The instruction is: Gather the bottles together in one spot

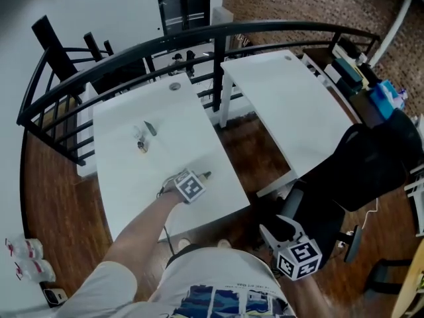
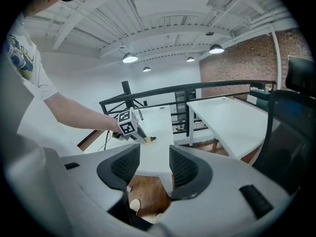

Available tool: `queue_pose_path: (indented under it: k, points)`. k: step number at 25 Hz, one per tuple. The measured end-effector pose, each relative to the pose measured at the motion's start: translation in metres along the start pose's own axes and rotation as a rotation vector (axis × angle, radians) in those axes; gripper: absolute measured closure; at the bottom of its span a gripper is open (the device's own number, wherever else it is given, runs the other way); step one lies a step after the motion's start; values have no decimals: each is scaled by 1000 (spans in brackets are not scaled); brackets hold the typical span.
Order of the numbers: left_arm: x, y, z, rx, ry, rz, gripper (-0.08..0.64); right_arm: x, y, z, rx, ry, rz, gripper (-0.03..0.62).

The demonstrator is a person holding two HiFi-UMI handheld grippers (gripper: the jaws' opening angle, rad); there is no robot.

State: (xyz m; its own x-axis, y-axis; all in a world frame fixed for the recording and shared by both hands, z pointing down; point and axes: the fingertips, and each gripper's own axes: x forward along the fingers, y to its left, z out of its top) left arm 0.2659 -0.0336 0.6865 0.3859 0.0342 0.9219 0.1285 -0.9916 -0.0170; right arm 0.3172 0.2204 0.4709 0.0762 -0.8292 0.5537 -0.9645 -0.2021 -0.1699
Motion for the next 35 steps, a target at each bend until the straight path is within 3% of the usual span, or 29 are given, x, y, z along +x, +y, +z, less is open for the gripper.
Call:
queue_pose_path:
  k: [3, 6, 9, 15, 20, 27, 28, 30, 35]
  points:
    - [-12, 2, -9, -93, -68, 12, 422, 11, 18, 5, -1, 9, 6, 382]
    - [-36, 0, -13, -210, -199, 5, 422, 27, 39, 16, -11, 0, 34, 395]
    - [-70, -6, -11, -261, -354, 25, 422, 47, 61, 29, 15, -26, 82, 420]
    - [-164, -23, -13, -292, -632, 92, 422, 93, 120, 75, 30, -64, 215, 420]
    - [-233, -34, -21, -245, -800, 169, 422, 135, 172, 113, 119, -95, 345, 420]
    - [-271, -43, -53, -189, -873, 223, 422, 168, 228, 124, 276, -86, 467, 427]
    - [-272, -42, -59, -195, -870, 224, 422, 170, 236, 123, 282, -83, 485, 474]
    - [-273, -39, -72, -206, -863, 224, 422, 174, 250, 121, 273, -75, 502, 520]
    - [-274, -26, -103, -250, -827, 220, 419, 188, 274, 125, 168, -71, 500, 520]
